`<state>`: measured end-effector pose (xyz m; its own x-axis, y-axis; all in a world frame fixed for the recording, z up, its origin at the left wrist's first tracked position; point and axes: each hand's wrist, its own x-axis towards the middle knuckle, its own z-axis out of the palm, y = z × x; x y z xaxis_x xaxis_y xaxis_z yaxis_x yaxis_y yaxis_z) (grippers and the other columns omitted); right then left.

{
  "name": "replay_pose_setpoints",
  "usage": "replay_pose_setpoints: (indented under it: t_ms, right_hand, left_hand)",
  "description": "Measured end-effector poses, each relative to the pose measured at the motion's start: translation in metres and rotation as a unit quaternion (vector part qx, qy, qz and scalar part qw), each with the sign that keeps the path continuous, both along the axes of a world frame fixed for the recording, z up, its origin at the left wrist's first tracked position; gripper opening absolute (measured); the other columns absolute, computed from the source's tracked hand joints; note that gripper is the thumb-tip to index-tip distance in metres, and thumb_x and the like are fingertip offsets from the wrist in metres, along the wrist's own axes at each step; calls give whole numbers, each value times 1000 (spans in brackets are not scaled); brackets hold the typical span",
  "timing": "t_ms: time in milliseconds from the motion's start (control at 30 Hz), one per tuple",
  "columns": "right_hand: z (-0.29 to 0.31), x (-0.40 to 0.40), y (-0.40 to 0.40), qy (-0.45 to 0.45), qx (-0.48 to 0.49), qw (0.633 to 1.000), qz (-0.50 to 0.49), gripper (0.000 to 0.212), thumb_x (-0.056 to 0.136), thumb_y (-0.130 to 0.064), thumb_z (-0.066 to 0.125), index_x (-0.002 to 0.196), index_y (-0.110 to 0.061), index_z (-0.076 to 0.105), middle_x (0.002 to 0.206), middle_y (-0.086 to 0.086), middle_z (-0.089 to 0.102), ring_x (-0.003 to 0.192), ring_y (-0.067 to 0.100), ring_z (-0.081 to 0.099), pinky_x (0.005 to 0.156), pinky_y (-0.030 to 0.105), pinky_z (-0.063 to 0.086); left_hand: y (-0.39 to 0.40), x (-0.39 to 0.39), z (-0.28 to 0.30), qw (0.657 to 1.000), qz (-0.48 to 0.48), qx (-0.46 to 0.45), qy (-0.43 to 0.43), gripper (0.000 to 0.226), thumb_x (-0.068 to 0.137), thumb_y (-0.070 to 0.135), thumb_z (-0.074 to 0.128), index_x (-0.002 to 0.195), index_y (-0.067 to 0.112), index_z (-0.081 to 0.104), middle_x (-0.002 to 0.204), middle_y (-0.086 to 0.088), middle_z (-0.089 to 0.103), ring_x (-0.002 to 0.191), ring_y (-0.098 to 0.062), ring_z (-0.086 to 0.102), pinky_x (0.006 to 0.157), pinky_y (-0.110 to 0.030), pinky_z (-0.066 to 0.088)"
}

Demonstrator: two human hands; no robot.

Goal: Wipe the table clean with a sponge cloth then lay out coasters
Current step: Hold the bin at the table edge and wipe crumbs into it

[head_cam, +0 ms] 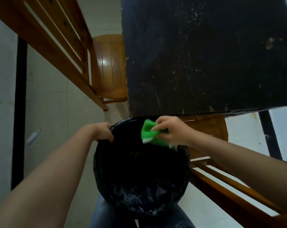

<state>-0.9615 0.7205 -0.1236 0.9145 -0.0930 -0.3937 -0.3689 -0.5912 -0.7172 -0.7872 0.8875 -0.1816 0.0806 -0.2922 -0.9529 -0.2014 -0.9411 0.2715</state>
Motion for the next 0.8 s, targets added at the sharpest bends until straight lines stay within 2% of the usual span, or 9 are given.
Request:
replay_pose_setpoints:
  t_ms: [100,233,333,400,467,500,600,667,800]
  right_hand:
    - [23,5,-28,-55,55,984,-161,32,78,6,61,110,5,59,99,5,56,89,13,55,79,12,47]
    - [46,0,-83,-64,60,954,-287,33,83,-1,58,114,-9,55,101,-2,57,93,12,55,74,17,54]
    - [34,-13,-124,-45,-90,909,-404,37,85,-8,58,121,-1,53,113,8,56,102,19,54,82,26,48]
    - [13,-20,-143,43,-226,866,-444,42,87,-19,56,123,2,51,124,18,53,111,28,52,92,37,43]
    - [-6,-19,-141,174,-294,823,-453,54,88,-38,50,125,1,47,132,23,41,119,38,40,101,47,35]
    - [-15,-16,-134,209,-307,813,-448,60,88,-45,47,128,0,42,137,23,33,123,39,34,103,49,28]
    - [-34,6,-112,184,-333,824,-421,68,90,-46,41,140,-5,21,145,21,17,130,39,21,107,49,19]
    - [-39,30,-104,156,-351,834,-397,64,93,-42,37,142,-7,17,146,21,15,131,38,20,108,50,18]
    - [-40,83,-96,125,-345,871,-328,59,95,-40,30,143,-8,17,150,17,9,135,34,15,109,48,15]
  left_hand:
    - [0,0,-1,1000,1,4,0,32,82,0,54,112,9,56,100,-10,57,92,-25,57,70,-31,49]
    - [0,0,-3,1000,15,10,6,34,82,-2,54,115,9,55,101,-11,57,93,-26,57,81,-35,49]
    - [0,-1,-4,1000,17,7,6,34,82,-2,53,115,9,55,100,-11,57,92,-25,57,74,-33,50]
    - [-1,-1,-4,1000,17,6,3,34,83,-2,53,115,8,55,100,-11,56,92,-25,56,72,-31,49]
    - [0,-1,-5,1000,20,5,3,34,83,-1,53,116,7,55,101,-11,56,93,-25,56,79,-34,48]
    - [0,-1,-5,1000,20,5,4,34,83,-1,54,116,7,55,101,-12,56,94,-26,56,82,-35,48]
    - [2,0,-9,1000,23,8,3,35,82,0,55,116,7,56,103,-12,57,103,-30,58,89,-38,48]
    - [2,0,-11,1000,22,7,1,35,81,1,56,115,7,56,103,-12,58,105,-30,59,89,-38,48]
    - [4,0,-12,1000,19,7,-8,32,80,2,57,112,8,58,100,-10,58,97,-26,58,85,-36,49]
